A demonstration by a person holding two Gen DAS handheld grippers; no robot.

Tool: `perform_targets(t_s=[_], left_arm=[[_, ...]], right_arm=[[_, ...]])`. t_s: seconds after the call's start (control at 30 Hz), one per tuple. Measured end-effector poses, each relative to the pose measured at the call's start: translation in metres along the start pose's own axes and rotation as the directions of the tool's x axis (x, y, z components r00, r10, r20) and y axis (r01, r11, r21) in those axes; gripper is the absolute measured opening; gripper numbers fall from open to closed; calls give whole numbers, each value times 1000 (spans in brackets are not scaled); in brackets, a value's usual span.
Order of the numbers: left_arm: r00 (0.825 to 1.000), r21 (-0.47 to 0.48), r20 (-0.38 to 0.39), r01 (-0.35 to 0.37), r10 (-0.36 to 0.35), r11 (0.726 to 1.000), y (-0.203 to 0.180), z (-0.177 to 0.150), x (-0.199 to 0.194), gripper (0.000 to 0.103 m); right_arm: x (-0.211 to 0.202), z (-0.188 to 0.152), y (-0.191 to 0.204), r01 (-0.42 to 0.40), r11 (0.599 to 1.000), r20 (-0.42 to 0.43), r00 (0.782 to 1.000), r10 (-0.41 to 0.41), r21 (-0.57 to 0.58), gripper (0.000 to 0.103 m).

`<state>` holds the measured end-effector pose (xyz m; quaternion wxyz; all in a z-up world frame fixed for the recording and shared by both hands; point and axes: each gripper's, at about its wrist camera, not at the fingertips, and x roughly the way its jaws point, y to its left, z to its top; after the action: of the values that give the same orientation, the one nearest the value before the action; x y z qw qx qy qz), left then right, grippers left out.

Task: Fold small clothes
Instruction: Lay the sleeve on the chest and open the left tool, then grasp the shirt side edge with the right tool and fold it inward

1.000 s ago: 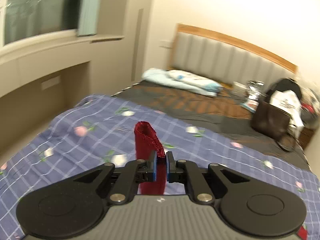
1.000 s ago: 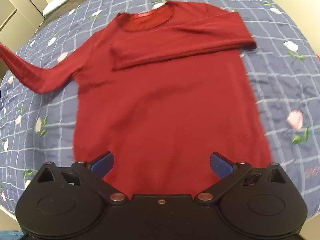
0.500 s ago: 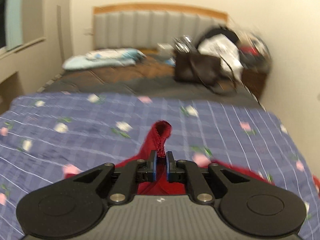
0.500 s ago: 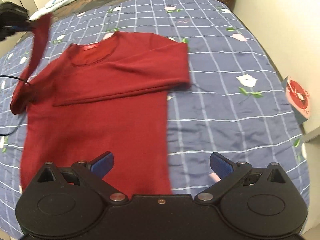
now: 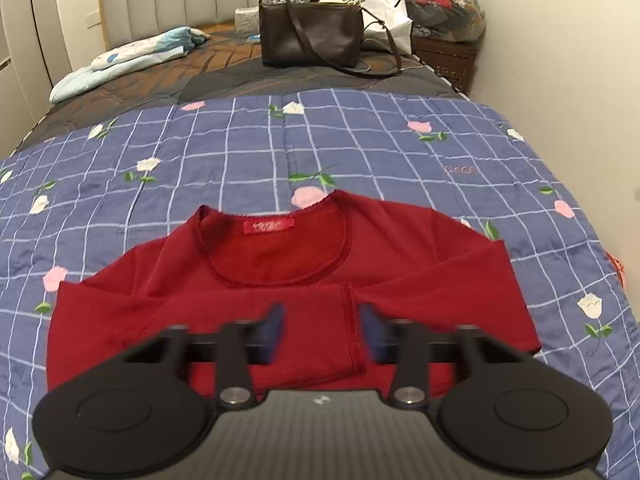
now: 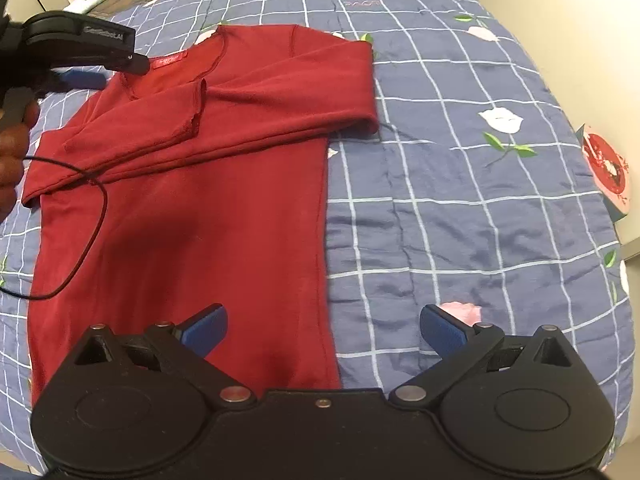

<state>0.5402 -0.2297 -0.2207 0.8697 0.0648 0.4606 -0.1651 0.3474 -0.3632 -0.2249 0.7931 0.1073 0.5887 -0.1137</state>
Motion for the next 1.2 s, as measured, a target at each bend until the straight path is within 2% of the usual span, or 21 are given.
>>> perform_targets(t_s=[0.03,0.13,0.2,0.27,0.33,0.43,0.57,0.6,0.67,0.7,0.73,0.77,0.83,0.9,1.03,1.1,1.2], left_arm=[[1000,-9,-3,-1,1,1000,3,-2,-3,61],[999,-47,-30,-13,12,999,21,-6,-8,74],[998,-77,-33,-52,50,996,37,-9,-13,85],[994,-101,-43,-102,98,990,56,-20,-19,88],[983,-124,-75,-177,169,976,80,-35,-24,93],[951,-143,-131,-298,280,944,116,-56,-29,99],[886,-137,-215,-444,411,885,163,-82,-35,100],[874,-135,-224,-467,432,874,173,-87,-37,101],[853,-132,-244,-501,462,856,187,-95,-39,101],[845,-129,-252,-513,472,849,193,-98,-39,101],[838,-126,-260,-522,480,844,198,-100,-38,101],[835,-123,-263,-527,484,841,201,-103,-39,101],[838,-118,-256,-522,482,845,204,-105,-35,101],[842,-102,-242,-516,482,850,204,-106,-29,101],[848,-47,-211,-506,487,861,190,-100,-7,98],[850,-15,-184,-504,493,863,184,-94,3,96],[846,6,-163,-513,507,858,183,-84,19,92]], right_arm=[[2,2,0,-6,1000,0,1000,6,0,102],[10,13,4,-41,999,3,999,41,3,102],[18,30,9,-91,996,20,996,91,8,102],[25,49,18,-144,990,46,989,143,5,101],[35,73,32,-201,979,76,976,202,-19,97],[57,111,59,-263,962,99,958,270,-79,83],[96,153,90,-286,955,71,954,292,-84,78],[106,159,95,-283,957,58,956,287,-64,73],[120,167,103,-262,965,34,964,263,-28,52],[124,169,107,-246,969,18,969,246,-19,21],[124,171,110,-242,970,9,970,242,-16,3],[120,172,112,-251,968,14,968,251,-17,2],[103,177,115,-325,946,35,945,325,-13,1],[78,189,118,-402,916,75,913,401,6,1],[18,226,118,-544,839,200,823,531,13,1],[-6,245,119,-570,821,253,791,557,-24,1],[-29,262,118,-580,812,285,768,573,-67,1]])
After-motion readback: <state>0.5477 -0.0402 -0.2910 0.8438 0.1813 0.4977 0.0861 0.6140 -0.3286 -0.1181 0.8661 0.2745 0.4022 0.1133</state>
